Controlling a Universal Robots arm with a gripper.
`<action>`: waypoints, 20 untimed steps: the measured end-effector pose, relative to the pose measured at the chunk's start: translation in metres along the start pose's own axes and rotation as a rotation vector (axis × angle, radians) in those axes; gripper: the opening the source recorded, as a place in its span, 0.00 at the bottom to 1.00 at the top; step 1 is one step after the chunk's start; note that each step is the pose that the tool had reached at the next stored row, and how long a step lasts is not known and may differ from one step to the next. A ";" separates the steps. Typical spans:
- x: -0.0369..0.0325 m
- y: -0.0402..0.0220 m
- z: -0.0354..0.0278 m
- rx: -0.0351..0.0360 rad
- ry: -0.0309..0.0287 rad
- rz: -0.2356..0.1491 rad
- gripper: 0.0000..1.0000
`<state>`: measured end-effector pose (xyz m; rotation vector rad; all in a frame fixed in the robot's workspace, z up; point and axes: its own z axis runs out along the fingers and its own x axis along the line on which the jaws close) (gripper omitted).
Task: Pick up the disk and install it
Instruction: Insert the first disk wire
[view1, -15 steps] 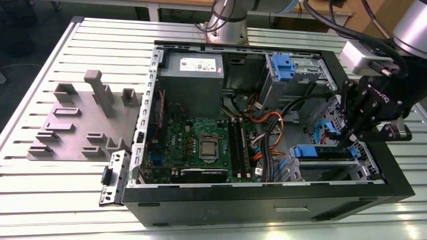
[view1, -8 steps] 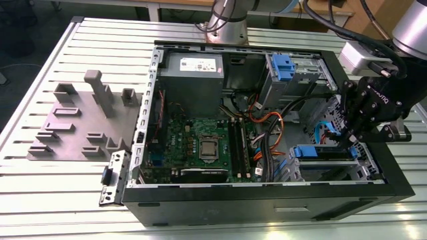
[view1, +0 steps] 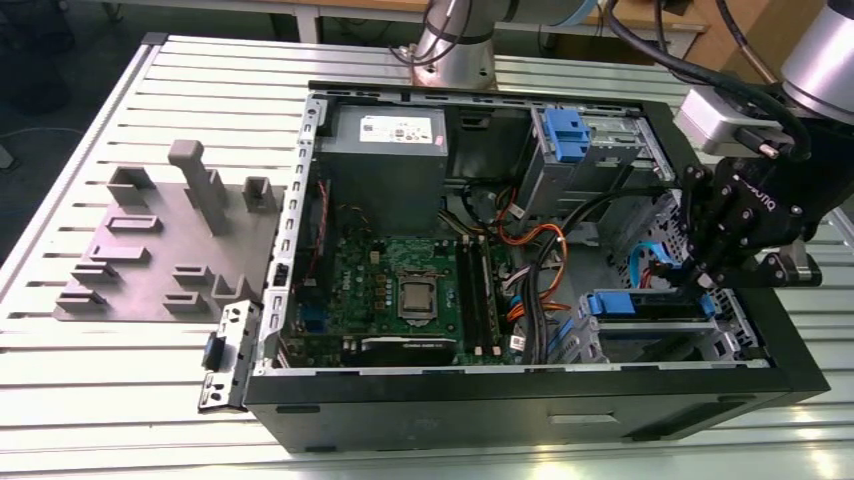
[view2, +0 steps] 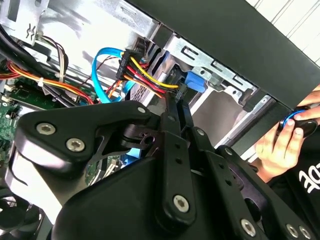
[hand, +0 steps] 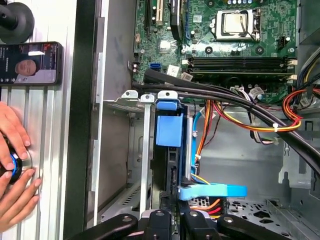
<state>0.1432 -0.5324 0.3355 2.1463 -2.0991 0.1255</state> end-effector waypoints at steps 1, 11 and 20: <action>0.0000 0.0002 0.0000 0.0002 -0.0018 0.000 0.16; 0.0000 0.0104 -0.0015 0.0364 -0.0021 0.004 0.16; -0.0005 0.0187 0.0009 0.0586 -0.0014 0.007 0.16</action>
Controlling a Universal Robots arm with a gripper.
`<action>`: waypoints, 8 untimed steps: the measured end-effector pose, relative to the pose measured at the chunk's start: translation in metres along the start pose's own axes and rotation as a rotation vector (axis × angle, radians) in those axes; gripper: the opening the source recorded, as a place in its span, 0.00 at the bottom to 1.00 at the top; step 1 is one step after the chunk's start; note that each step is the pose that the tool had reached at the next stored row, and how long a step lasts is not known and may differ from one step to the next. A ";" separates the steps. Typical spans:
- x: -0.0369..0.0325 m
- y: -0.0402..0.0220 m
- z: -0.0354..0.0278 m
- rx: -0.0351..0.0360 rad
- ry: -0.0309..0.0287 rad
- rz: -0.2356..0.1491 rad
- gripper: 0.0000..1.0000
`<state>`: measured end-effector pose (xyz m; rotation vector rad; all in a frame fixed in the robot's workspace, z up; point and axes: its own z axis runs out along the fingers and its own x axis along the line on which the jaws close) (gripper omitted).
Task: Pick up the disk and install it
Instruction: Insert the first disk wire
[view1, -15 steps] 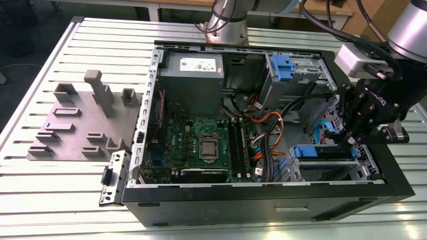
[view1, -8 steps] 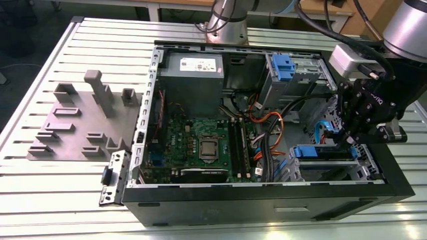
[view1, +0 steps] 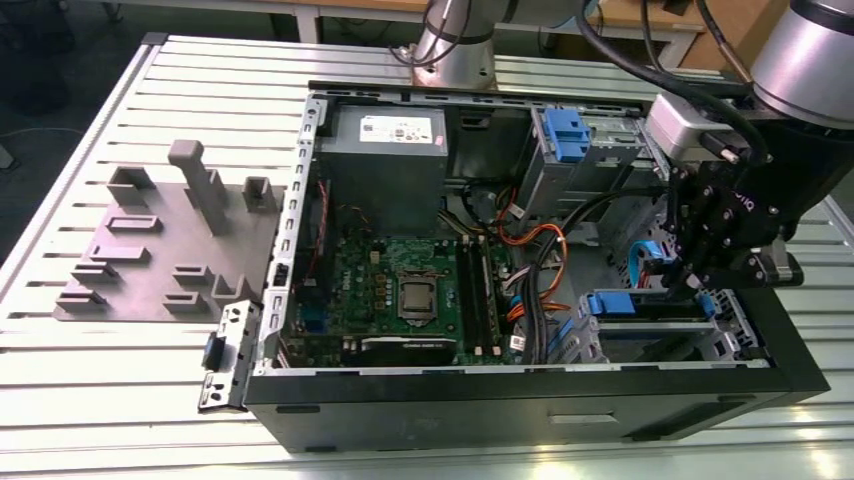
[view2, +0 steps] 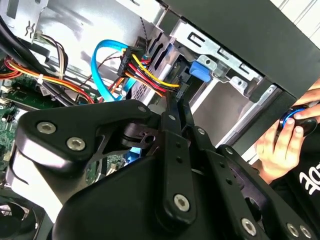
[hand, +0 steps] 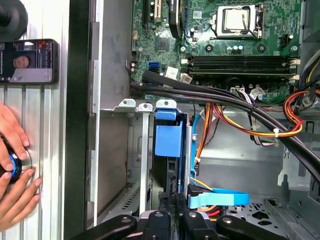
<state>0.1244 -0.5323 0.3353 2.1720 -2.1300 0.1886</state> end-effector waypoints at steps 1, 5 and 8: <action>0.0000 0.0002 0.0003 0.0016 0.0001 0.000 0.16; -0.0001 0.0034 0.0006 0.0192 0.0003 0.003 0.16; -0.0002 0.0074 0.0006 0.0355 -0.0010 0.005 0.16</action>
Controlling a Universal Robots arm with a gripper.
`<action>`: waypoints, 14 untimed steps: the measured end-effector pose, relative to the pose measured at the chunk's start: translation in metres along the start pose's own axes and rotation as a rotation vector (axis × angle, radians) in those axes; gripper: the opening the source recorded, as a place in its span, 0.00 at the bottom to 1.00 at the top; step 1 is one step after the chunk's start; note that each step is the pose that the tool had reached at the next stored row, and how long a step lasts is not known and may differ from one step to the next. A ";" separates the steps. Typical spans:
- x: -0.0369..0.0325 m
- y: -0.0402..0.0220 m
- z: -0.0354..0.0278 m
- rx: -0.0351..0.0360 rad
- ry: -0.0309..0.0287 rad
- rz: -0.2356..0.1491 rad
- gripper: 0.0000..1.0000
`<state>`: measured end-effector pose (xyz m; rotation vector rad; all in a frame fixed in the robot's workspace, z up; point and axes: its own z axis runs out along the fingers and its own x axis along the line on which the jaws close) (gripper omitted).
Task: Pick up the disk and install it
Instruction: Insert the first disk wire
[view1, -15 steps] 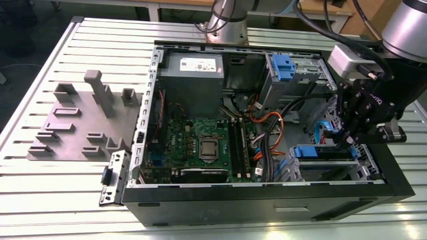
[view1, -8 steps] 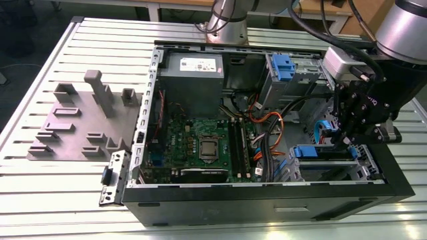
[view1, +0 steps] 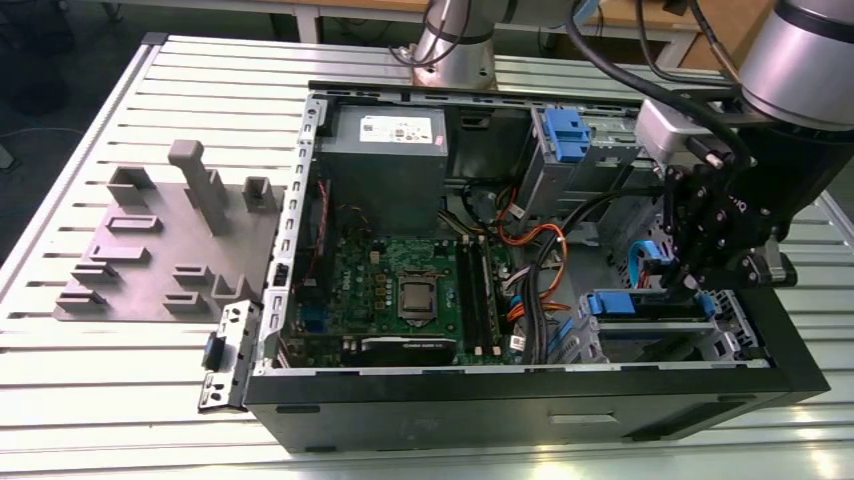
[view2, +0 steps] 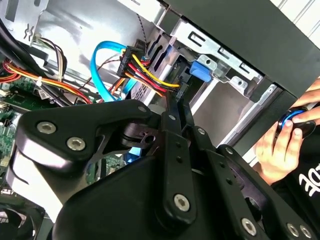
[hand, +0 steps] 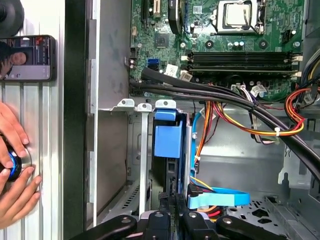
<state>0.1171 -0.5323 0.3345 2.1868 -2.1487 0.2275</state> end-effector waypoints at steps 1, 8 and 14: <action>0.0000 0.0009 0.0001 0.0049 -0.0007 0.001 0.16; -0.0003 0.0055 0.0015 0.0313 -0.0016 0.002 0.16; -0.0007 0.0075 0.0033 0.0374 -0.0017 0.003 0.16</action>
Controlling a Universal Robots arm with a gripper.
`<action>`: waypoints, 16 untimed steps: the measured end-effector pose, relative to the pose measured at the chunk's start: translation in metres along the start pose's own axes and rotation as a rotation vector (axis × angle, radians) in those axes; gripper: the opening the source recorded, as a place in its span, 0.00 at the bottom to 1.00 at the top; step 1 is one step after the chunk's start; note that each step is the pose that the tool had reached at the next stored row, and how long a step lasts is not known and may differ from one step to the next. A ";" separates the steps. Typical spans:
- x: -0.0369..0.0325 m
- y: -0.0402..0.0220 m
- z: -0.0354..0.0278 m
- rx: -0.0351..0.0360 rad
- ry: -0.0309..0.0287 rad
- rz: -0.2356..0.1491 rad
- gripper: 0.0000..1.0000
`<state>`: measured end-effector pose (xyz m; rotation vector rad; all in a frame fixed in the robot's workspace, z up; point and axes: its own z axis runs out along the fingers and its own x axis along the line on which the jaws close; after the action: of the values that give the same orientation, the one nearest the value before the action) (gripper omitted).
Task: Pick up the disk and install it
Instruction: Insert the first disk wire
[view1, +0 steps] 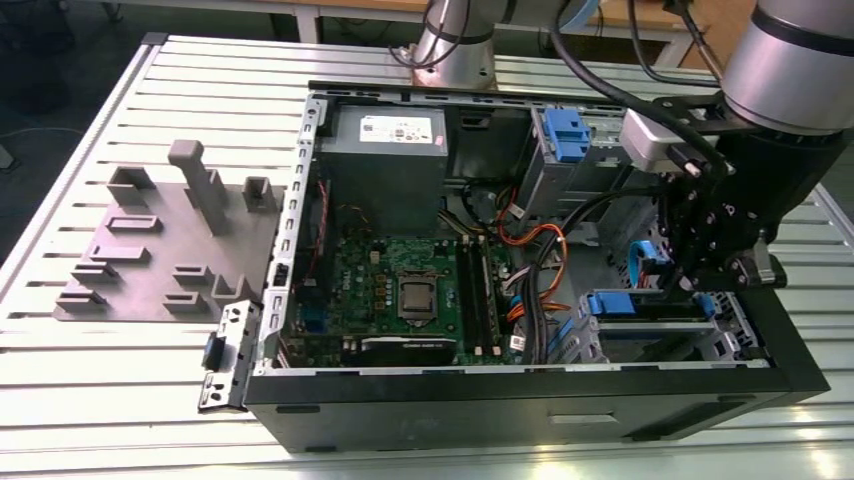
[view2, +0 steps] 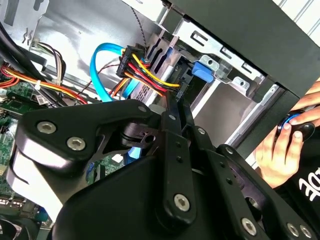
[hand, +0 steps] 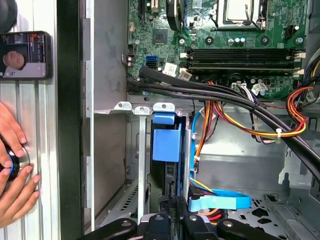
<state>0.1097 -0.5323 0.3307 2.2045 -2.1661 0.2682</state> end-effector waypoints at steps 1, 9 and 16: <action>0.0000 0.0000 0.0003 0.0000 -0.0002 0.000 0.16; -0.0006 0.0005 0.0048 0.0000 -0.0009 0.000 0.16; -0.0008 0.0006 0.0056 0.0000 -0.0008 0.000 0.16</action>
<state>0.1097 -0.5324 0.3250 2.2048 -2.1668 0.2674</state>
